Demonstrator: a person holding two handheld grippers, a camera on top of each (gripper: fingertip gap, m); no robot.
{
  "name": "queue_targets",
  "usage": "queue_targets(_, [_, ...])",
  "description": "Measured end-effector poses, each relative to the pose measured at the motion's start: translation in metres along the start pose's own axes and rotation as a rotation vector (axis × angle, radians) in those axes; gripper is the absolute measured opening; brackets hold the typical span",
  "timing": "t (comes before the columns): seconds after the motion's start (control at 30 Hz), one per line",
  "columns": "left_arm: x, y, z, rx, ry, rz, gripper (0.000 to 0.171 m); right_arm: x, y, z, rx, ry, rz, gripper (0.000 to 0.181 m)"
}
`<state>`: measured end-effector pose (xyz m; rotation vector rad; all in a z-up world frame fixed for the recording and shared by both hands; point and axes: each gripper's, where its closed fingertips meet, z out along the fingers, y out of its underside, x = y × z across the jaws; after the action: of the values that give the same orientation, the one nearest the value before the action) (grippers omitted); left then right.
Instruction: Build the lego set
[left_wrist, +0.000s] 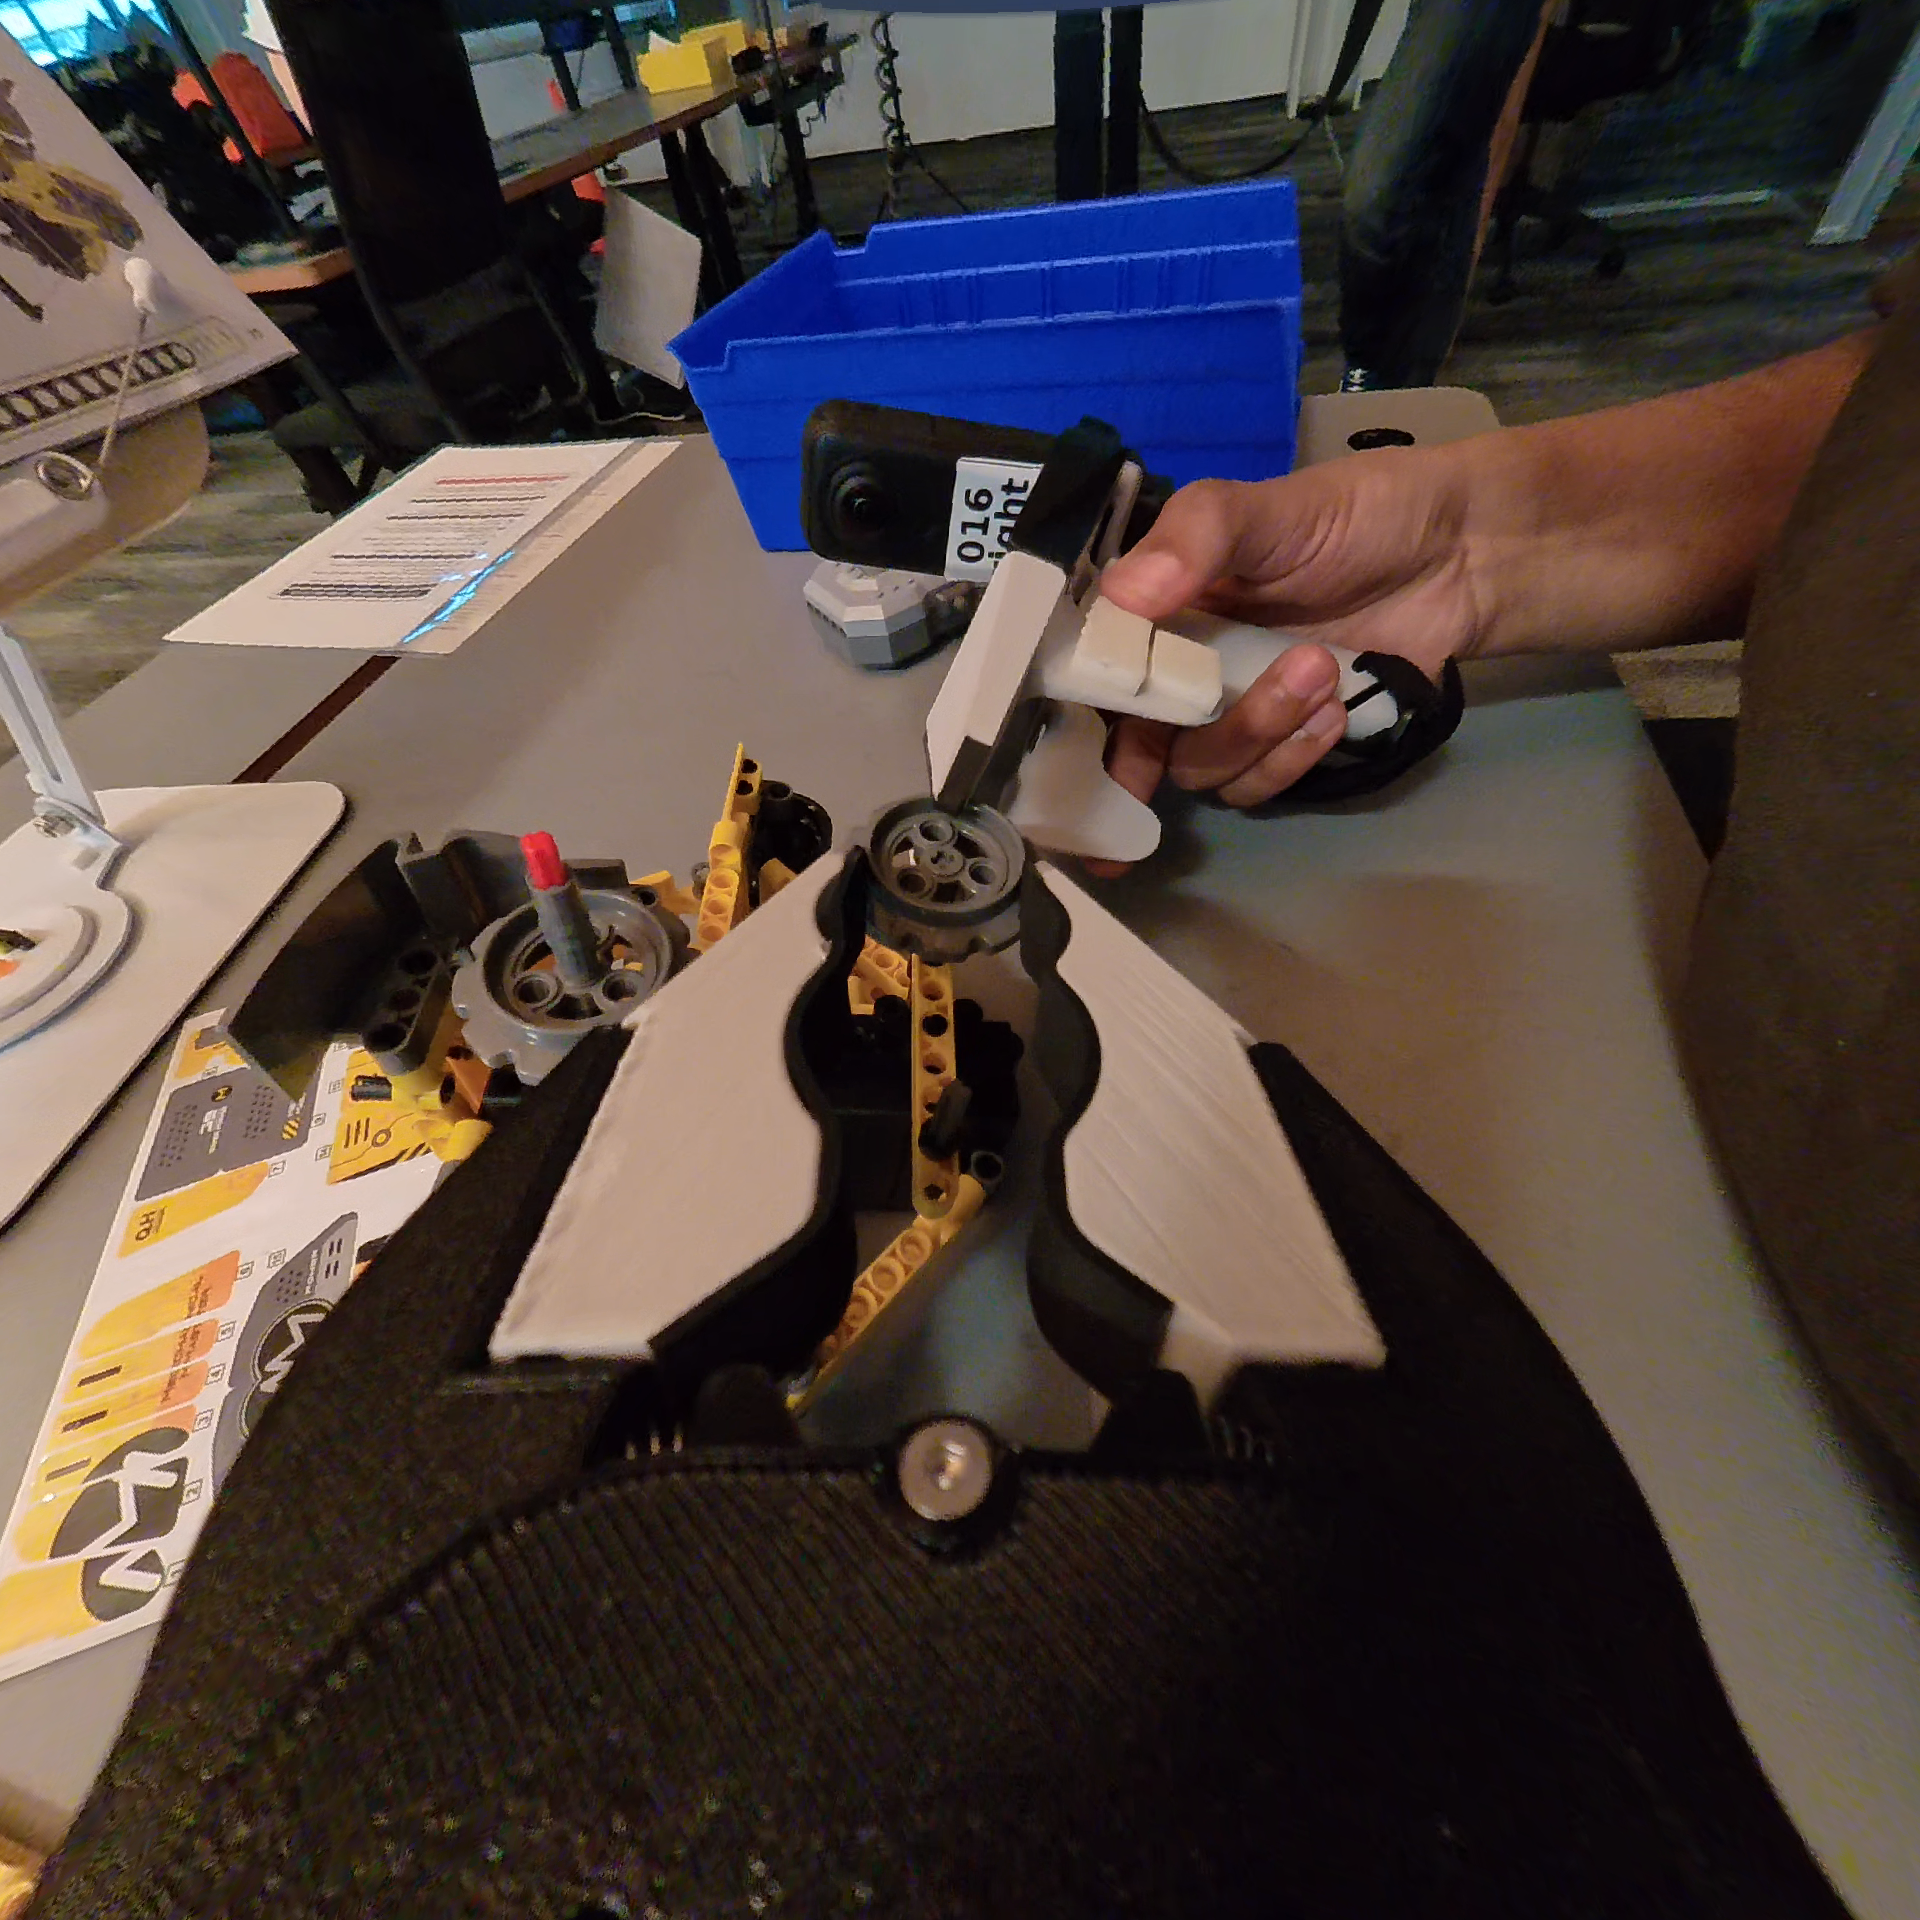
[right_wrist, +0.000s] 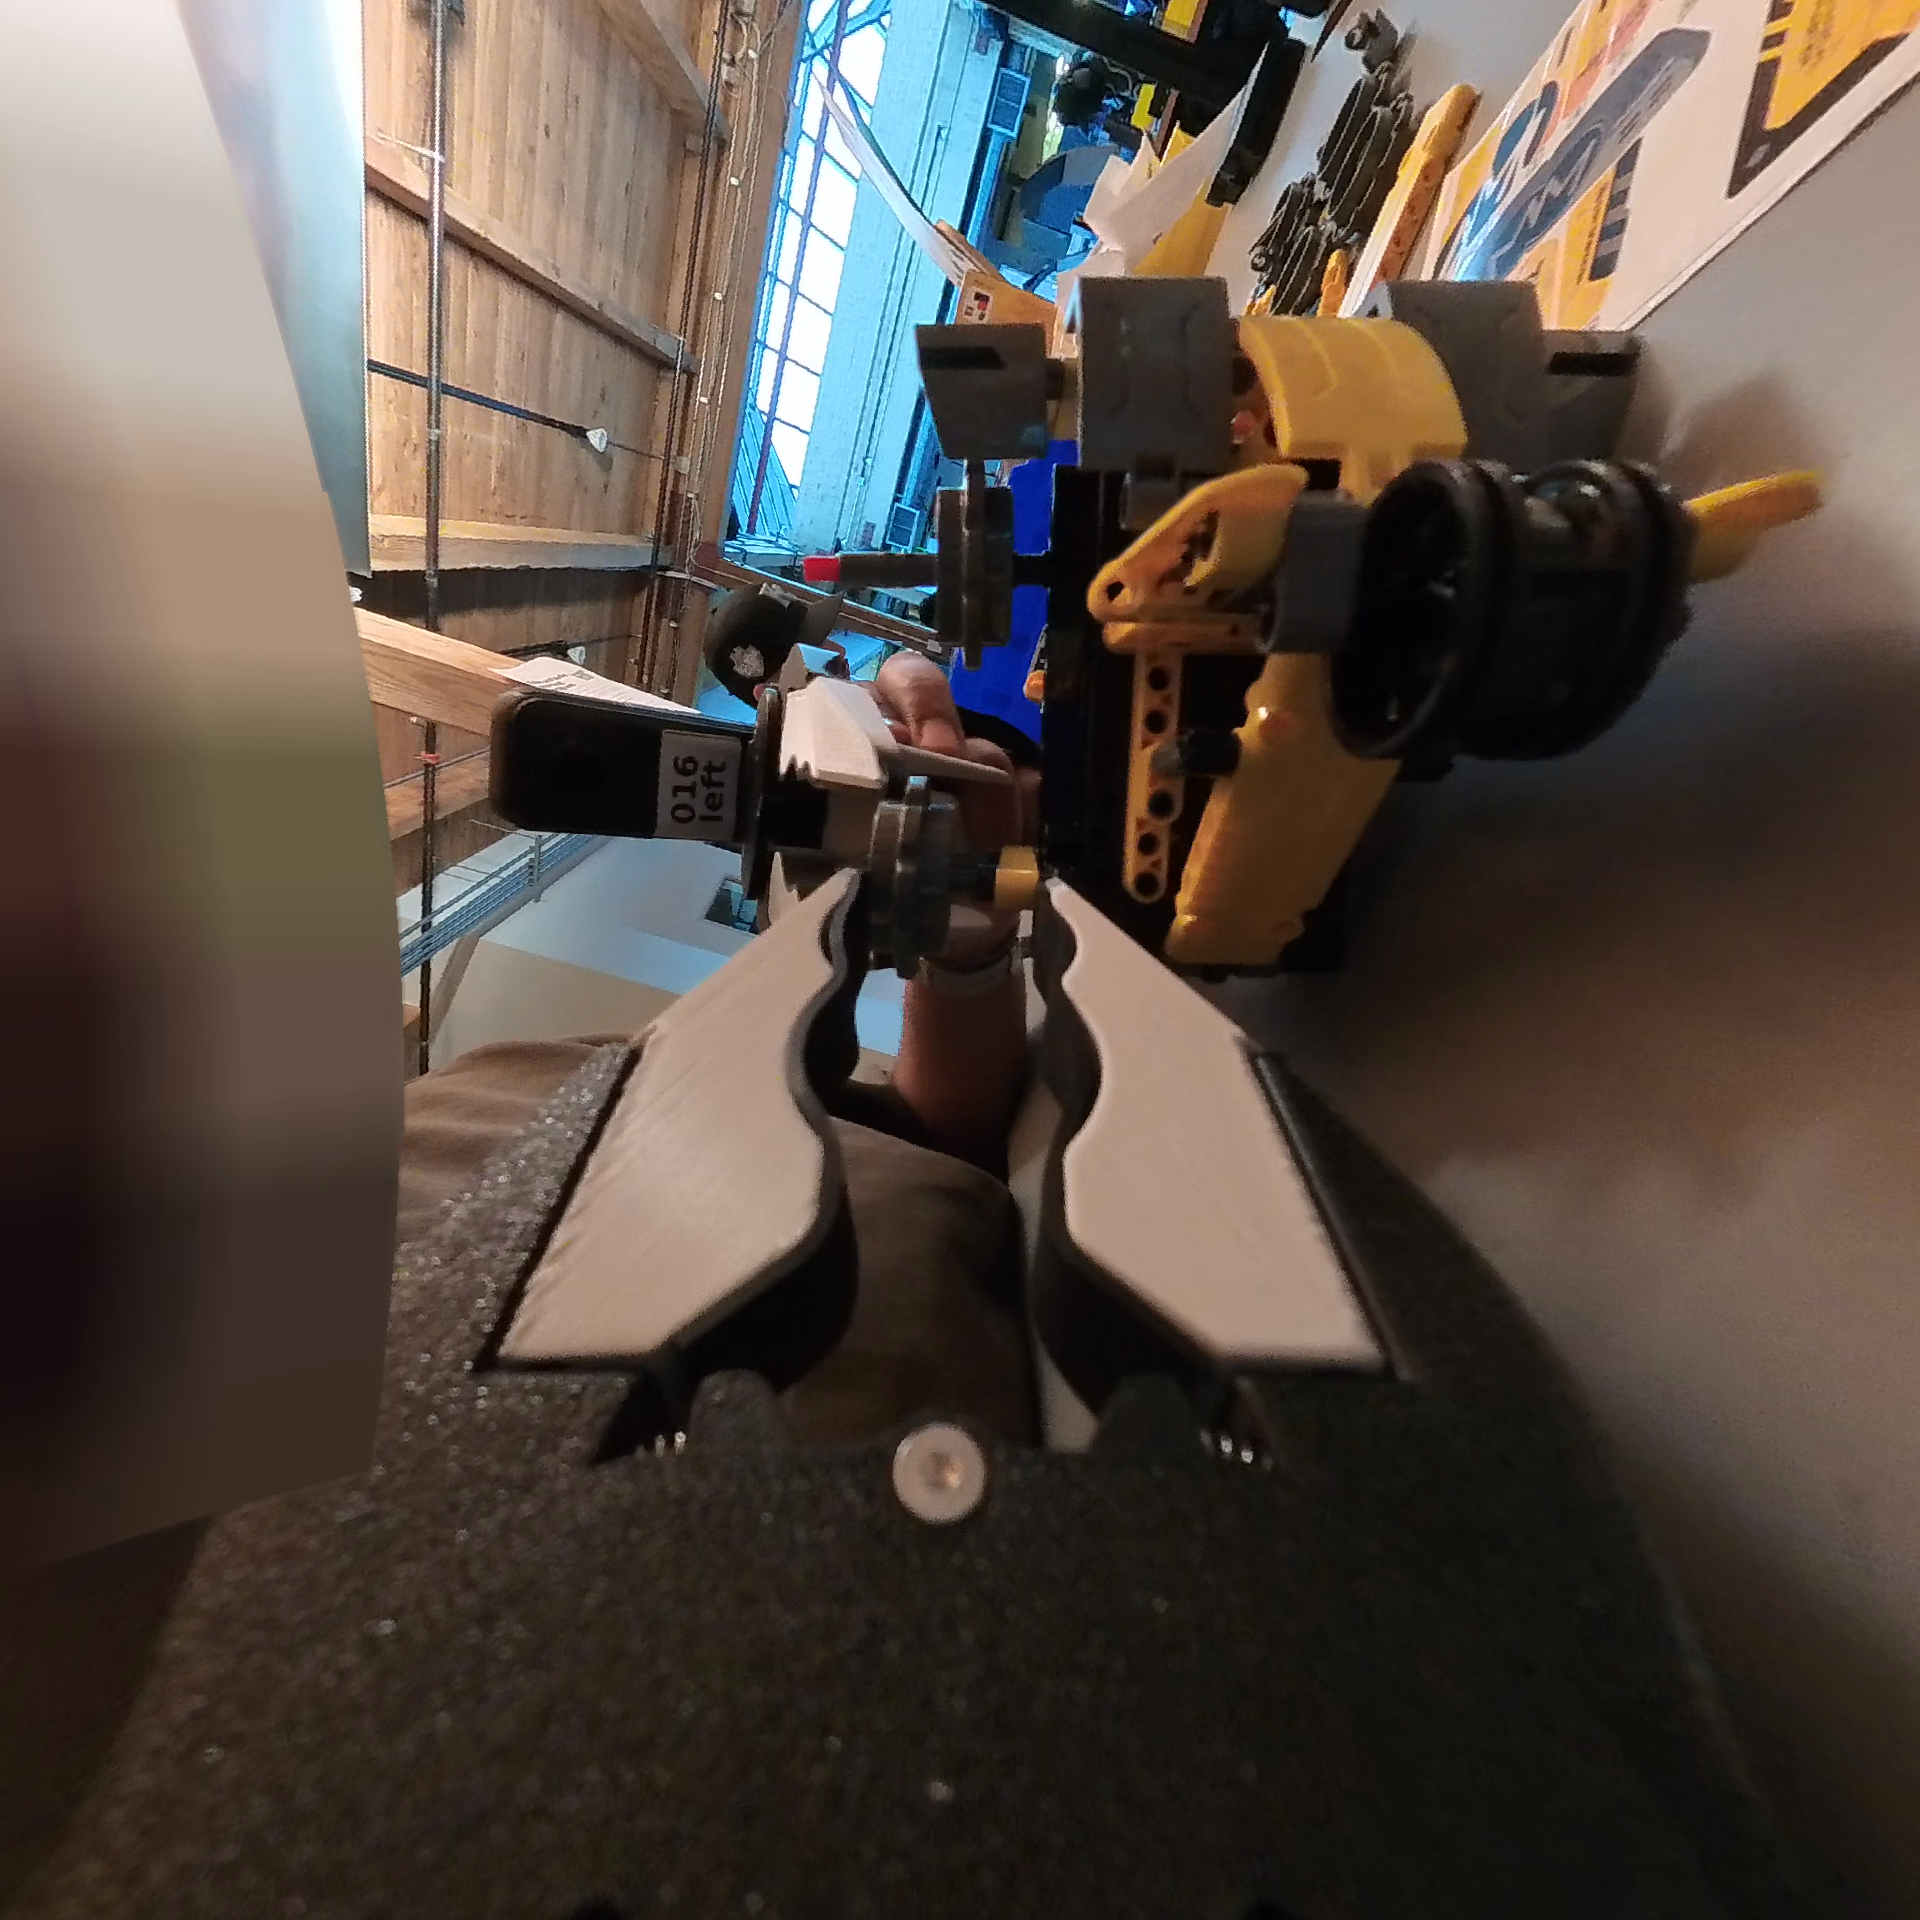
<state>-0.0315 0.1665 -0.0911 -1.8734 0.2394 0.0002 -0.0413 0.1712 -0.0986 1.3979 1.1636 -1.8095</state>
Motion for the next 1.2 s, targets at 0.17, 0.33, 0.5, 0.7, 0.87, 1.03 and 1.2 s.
queue_targets(0.17, [-0.001, 0.001, 0.001, -0.004, -0.005, -0.004, 0.029, 0.000, -0.001, 0.000, 0.000, 0.005, -0.005, 0.028])
queue_targets(0.33, [-0.002, 0.002, 0.001, -0.007, -0.010, -0.004, 0.029, 0.000, -0.002, 0.000, -0.006, 0.026, -0.026, 0.024])
queue_targets(0.5, [-0.003, 0.003, 0.000, -0.008, -0.014, -0.003, 0.028, 0.000, -0.003, 0.001, -0.010, 0.034, -0.039, 0.024])
queue_targets(0.7, [-0.005, 0.002, -0.001, 0.004, -0.014, -0.016, 0.028, 0.001, -0.005, 0.003, 0.031, -0.005, -0.011, 0.027])
queue_targets(0.87, [-0.006, 0.002, -0.003, 0.002, -0.031, 0.015, 0.028, -0.002, -0.005, 0.004, 0.040, -0.018, -0.051, 0.037])
queue_targets(1.03, [-0.007, 0.002, -0.006, 0.029, -0.014, 0.005, 0.028, -0.003, -0.001, 0.006, 0.017, -0.004, -0.159, 0.040])
queue_targets(1.2, [-0.008, 0.003, -0.012, 0.043, 0.012, 0.015, 0.028, 0.003, 0.003, 0.009, -0.004, 0.062, -0.252, 0.053])
